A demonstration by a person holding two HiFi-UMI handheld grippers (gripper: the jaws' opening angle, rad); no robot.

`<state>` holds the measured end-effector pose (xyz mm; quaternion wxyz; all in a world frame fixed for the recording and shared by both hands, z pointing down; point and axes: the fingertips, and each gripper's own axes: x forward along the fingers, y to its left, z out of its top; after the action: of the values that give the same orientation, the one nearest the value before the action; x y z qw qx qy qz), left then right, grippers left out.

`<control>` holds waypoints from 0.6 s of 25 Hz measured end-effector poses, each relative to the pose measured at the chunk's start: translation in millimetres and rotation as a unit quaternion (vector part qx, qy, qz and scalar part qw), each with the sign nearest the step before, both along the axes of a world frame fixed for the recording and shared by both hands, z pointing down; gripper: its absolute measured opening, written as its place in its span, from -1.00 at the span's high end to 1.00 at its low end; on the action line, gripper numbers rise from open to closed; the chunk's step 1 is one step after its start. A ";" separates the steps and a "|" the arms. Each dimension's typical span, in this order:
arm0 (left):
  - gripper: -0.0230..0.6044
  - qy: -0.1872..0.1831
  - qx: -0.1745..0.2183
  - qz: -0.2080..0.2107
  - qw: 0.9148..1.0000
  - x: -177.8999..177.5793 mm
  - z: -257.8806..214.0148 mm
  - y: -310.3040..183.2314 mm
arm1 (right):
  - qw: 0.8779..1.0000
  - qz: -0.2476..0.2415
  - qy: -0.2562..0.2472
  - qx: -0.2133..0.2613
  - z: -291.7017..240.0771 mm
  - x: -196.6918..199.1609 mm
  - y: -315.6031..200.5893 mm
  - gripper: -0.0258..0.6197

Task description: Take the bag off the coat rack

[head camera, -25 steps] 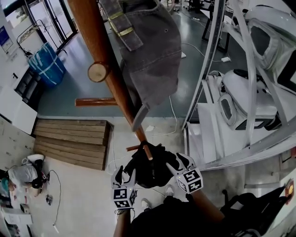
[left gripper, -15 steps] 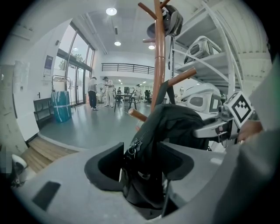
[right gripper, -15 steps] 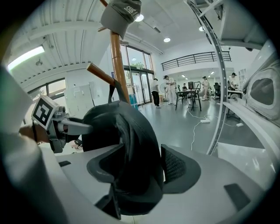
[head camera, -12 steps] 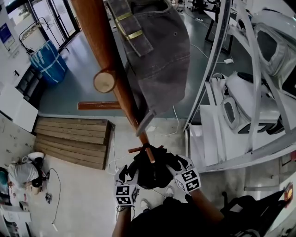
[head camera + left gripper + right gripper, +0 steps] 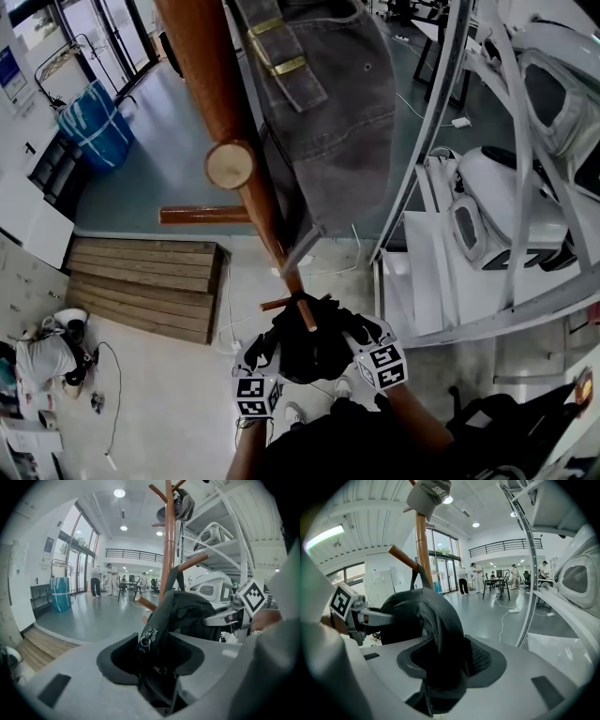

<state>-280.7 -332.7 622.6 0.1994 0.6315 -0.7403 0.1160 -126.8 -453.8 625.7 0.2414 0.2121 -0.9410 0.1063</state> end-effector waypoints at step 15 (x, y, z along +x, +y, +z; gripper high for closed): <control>0.58 0.005 0.013 0.026 1.000 8.8 -4.6 4.3 | 1.000 0.014 0.003 0.005 -3.9 4.2 10.0 0.62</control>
<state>-271.9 -328.4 617.9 0.1916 0.6538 -0.7238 0.1088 -122.6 -443.8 621.8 0.2420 0.2272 -0.9375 0.1045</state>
